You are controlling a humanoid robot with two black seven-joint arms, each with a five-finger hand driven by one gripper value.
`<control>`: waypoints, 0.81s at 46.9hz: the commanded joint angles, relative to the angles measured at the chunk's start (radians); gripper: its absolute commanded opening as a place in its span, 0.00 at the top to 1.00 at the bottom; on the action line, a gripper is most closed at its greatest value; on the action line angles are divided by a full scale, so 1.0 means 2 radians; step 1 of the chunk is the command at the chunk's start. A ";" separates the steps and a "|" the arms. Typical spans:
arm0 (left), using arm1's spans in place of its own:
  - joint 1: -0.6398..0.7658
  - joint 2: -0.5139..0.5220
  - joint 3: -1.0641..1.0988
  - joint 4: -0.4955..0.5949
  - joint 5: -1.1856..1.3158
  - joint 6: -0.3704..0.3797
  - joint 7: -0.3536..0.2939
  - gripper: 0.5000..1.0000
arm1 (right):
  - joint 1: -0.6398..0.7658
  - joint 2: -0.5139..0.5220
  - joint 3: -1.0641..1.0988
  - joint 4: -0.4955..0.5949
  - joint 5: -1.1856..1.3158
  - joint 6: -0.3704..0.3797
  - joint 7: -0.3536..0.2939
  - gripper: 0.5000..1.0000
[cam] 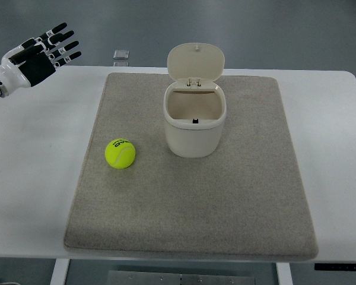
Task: Put tennis ball into box with left hand
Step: 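Move the left hand forward toward the tennis ball, fingers open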
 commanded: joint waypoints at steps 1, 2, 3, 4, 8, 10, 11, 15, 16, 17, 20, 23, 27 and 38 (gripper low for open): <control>0.000 -0.004 0.000 0.001 -0.001 0.000 0.000 0.02 | 0.000 0.000 0.000 0.000 0.000 -0.001 0.000 0.20; 0.001 -0.004 0.000 0.000 -0.001 0.000 0.000 0.02 | -0.001 0.000 0.000 0.000 0.000 0.000 0.000 0.20; 0.001 -0.004 0.000 0.000 0.001 0.000 0.000 0.02 | 0.000 0.000 0.000 0.000 0.000 -0.001 0.000 0.20; 0.001 -0.004 0.000 0.000 -0.001 0.000 0.000 0.02 | 0.000 0.000 0.000 0.000 0.000 -0.001 0.000 0.20; 0.001 -0.008 0.001 0.001 -0.001 0.000 0.000 0.02 | 0.000 0.000 0.000 0.000 0.000 -0.001 0.000 0.20; 0.001 -0.012 0.003 0.001 -0.001 0.000 0.000 0.02 | 0.000 0.000 0.000 0.000 0.000 -0.001 0.000 0.19; 0.001 -0.013 0.005 0.001 -0.001 0.000 0.000 0.02 | 0.000 0.000 0.000 0.000 0.000 0.000 0.000 0.20; -0.002 -0.015 0.015 0.001 -0.001 0.000 0.000 0.02 | 0.000 0.000 0.000 0.000 0.000 -0.001 0.000 0.20; -0.003 -0.015 0.017 0.001 -0.001 0.000 0.000 0.02 | 0.000 0.000 0.000 0.000 0.000 0.000 0.000 0.19; -0.003 -0.015 0.018 0.003 -0.001 0.000 0.000 0.02 | 0.000 0.000 0.000 0.000 0.000 -0.001 0.000 0.20; -0.007 -0.017 0.019 0.019 -0.001 0.000 0.000 0.02 | 0.000 0.000 0.000 0.000 0.000 -0.001 0.000 0.20; -0.009 -0.017 0.024 0.019 0.001 0.000 0.000 0.02 | 0.000 0.000 0.000 0.000 0.000 -0.001 0.000 0.20; -0.009 -0.017 0.031 0.019 0.005 0.000 -0.001 0.02 | 0.000 0.000 0.000 0.000 0.000 0.000 0.000 0.20; -0.016 -0.016 0.022 0.020 0.120 0.000 -0.010 0.02 | 0.000 0.000 0.000 0.000 0.000 -0.001 0.000 0.20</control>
